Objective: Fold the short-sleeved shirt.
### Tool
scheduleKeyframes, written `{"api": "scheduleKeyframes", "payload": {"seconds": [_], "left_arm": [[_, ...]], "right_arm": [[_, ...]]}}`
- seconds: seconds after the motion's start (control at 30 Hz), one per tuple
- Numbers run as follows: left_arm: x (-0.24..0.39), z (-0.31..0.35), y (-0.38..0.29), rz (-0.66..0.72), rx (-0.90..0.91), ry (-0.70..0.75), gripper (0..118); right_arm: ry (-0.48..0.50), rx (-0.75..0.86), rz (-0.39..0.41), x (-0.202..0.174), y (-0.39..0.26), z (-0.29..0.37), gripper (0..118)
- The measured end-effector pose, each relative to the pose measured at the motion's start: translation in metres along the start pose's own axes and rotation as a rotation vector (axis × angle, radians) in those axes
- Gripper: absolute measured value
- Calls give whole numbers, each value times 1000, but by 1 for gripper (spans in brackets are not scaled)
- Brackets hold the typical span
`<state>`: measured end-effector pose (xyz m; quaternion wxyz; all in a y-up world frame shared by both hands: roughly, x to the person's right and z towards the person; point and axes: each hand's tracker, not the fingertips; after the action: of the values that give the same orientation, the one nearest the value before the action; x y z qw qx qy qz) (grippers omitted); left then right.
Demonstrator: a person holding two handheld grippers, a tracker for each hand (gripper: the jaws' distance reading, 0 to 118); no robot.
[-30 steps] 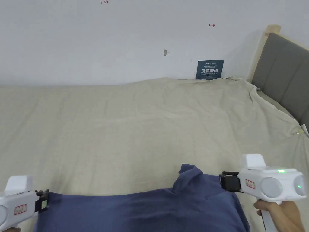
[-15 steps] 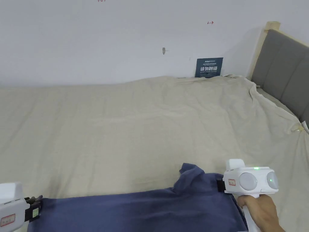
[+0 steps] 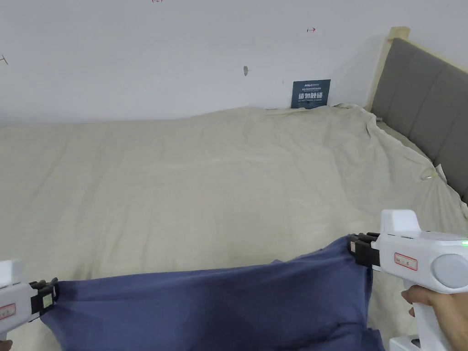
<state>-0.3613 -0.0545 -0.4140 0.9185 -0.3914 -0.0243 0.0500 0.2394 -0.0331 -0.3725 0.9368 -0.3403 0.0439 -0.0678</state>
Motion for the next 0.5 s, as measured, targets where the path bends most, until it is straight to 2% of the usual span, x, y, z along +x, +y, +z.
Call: {"api": "scheduleKeyframes", "payload": {"seconds": [0.27, 0.5], "left_arm": [[-14, 55, -63, 29, 13, -12, 0], [-20, 60, -135, 29, -69, 14, 0]], "right_arm": [[36, 15, -46, -2, -70, 76, 2], [-27, -94, -89, -1, -146, 78, 2]]}}
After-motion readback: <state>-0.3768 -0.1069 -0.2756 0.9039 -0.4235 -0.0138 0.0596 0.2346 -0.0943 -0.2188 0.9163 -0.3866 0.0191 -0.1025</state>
